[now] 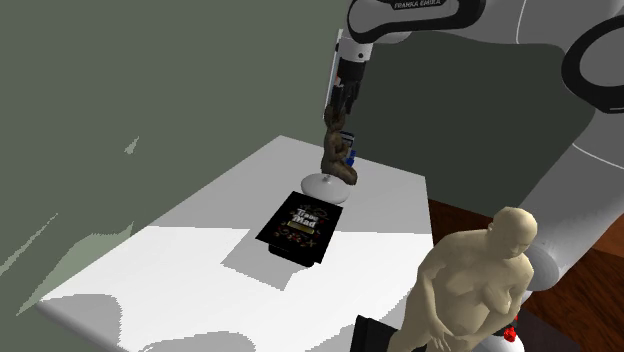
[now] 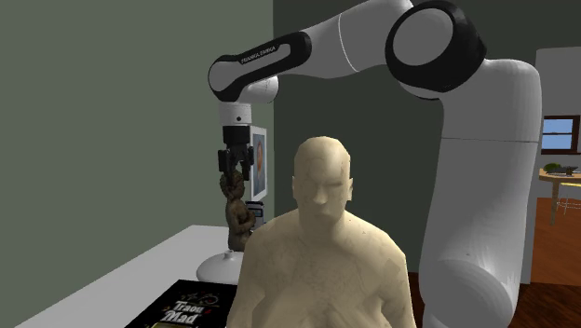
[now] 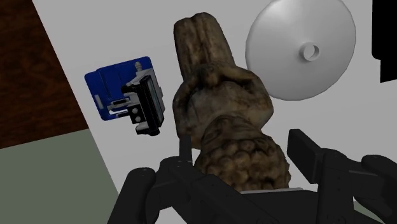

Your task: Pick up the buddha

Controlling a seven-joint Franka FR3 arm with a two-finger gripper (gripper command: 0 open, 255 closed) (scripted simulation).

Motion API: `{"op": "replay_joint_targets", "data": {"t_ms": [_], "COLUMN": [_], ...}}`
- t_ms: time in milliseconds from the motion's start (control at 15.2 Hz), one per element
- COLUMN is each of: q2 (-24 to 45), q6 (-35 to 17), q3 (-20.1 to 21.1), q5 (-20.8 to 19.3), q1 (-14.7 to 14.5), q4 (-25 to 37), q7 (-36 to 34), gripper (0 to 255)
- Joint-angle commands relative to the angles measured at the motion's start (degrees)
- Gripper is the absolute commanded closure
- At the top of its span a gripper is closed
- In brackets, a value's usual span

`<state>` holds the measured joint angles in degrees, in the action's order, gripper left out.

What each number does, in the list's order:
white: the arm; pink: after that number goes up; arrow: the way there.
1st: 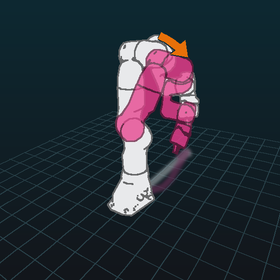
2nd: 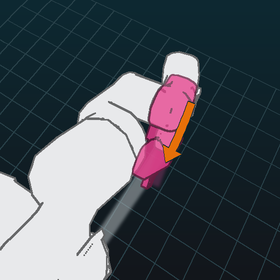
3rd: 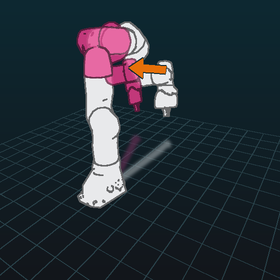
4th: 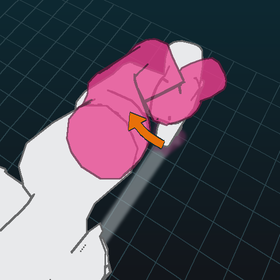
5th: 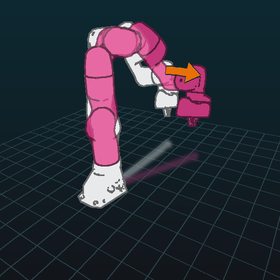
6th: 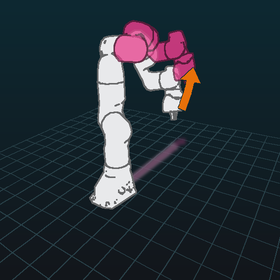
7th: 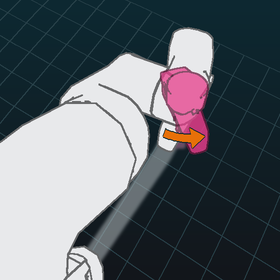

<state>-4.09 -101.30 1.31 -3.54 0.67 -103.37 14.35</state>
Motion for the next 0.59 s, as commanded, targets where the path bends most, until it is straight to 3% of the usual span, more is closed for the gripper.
{"op": "replay_joint_targets", "data": {"t_ms": [0,528], "q2": [0.05,0.53], "q6": [0.06,4.75], "q3": [-0.03,0.02], "q5": [-0.01,0.02], "q1": [0.02,-0.01], "q4": [-0.05,5.13], "q7": [-0.01,0.21], "gripper": [255,255]}}
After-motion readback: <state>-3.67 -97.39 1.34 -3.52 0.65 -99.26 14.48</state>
